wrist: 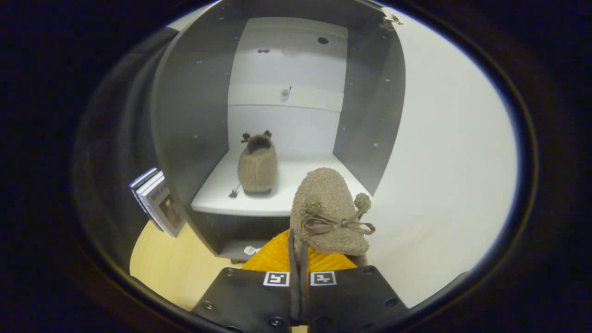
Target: Open the shoe cabinet door, grab the shoes and put them into the shoe cabinet, then close the shoe cabinet door.
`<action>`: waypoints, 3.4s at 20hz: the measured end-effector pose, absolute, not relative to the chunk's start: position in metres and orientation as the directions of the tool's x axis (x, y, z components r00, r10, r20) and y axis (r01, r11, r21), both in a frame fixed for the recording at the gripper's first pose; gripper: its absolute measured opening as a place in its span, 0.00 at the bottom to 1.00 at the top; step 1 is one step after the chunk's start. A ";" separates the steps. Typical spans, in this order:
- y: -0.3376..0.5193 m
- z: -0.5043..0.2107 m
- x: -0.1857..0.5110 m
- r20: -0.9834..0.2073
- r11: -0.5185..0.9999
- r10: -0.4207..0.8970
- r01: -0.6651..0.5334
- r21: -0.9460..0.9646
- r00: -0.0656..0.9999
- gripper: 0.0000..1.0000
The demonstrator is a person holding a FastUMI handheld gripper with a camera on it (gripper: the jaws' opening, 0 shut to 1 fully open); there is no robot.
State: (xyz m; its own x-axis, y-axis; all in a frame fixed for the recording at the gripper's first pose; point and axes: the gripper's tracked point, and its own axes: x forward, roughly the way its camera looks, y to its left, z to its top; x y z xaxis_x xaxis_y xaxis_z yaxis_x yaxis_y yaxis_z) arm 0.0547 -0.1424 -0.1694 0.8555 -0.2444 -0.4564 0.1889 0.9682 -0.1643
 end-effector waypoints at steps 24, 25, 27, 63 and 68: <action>-0.183 -0.205 0.286 -0.554 0.983 -0.124 0.024 -0.185 0.823 0.03; -0.182 -0.207 0.286 -0.556 0.982 -0.123 0.021 -0.185 0.822 0.03; -0.183 -0.209 0.286 -0.563 0.983 -0.125 0.025 -0.182 0.817 0.03; -0.177 -0.116 0.167 -0.453 0.977 -0.212 0.182 -0.110 0.866 0.93; -0.151 -0.081 0.096 -0.376 0.980 -0.199 0.179 -0.086 0.905 0.94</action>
State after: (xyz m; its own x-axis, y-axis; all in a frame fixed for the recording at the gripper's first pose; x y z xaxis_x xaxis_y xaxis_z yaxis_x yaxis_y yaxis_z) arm 0.0964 -0.1512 -0.0806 0.9050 -0.1985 -0.3762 0.1792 0.9800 -0.0861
